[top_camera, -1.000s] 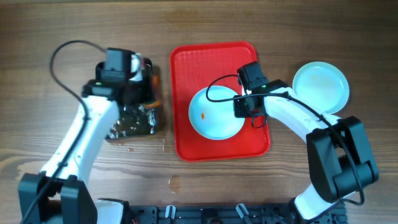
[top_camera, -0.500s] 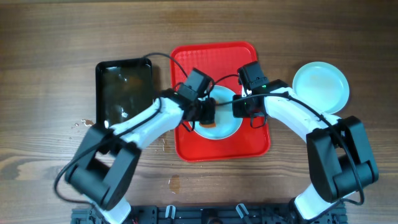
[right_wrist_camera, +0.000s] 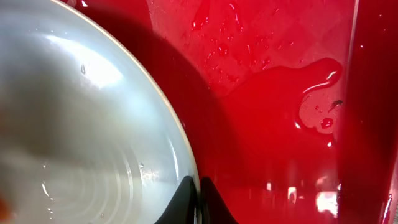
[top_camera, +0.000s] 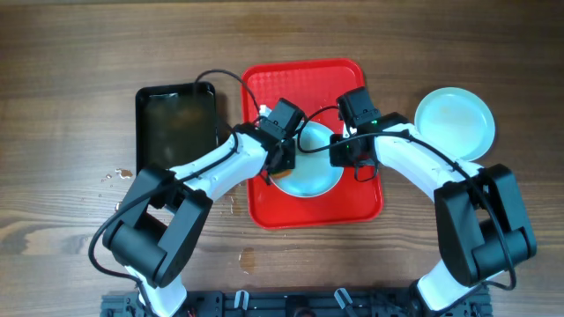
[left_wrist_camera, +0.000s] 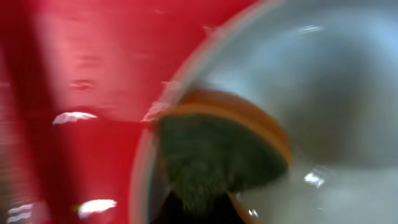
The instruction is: Clean dirty plates on tray and stack at the side
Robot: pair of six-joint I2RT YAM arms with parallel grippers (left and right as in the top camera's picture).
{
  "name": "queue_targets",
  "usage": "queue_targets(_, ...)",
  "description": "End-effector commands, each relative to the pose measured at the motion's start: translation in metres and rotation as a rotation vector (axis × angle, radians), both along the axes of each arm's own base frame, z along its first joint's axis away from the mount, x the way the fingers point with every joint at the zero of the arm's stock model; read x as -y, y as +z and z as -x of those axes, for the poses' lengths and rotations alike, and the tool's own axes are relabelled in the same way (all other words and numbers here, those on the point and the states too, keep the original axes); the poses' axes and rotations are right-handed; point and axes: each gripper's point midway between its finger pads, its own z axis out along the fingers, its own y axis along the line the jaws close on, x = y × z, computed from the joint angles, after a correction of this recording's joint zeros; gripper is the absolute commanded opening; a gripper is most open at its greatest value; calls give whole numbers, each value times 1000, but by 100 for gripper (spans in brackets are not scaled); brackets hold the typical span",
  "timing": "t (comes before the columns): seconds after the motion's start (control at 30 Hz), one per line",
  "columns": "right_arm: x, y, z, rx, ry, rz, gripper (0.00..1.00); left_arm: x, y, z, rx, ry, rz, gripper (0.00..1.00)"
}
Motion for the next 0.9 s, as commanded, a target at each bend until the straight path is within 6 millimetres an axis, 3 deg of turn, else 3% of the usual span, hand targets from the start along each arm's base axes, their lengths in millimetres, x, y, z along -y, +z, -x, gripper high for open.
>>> queue_targets(0.0, 5, -8, 9, -44, -31, 19, 4, -63, -10, -6, 57, 47, -342, 4)
queue_targets(0.43, 10, -9, 13, -64, -82, 35, 4, -54, 83, -47, 165, 102, -326, 4)
queue_targets(0.57, 11, -9, 13, -59, -44, 44, 4, -75, 104, -50, 177, 158, -301, 4)
queue_targets(0.7, 15, -9, 11, -44, -25, 71, 4, -111, 116, -53, 152, 250, -267, 4)
queue_targets(0.8, 14, -8, 6, -24, -10, 73, 4, -144, 113, -57, 94, 334, -201, 4)
queue_targets(0.87, 14, -8, 6, -20, -2, 74, 4, -153, 108, -58, 47, 339, -127, 4)
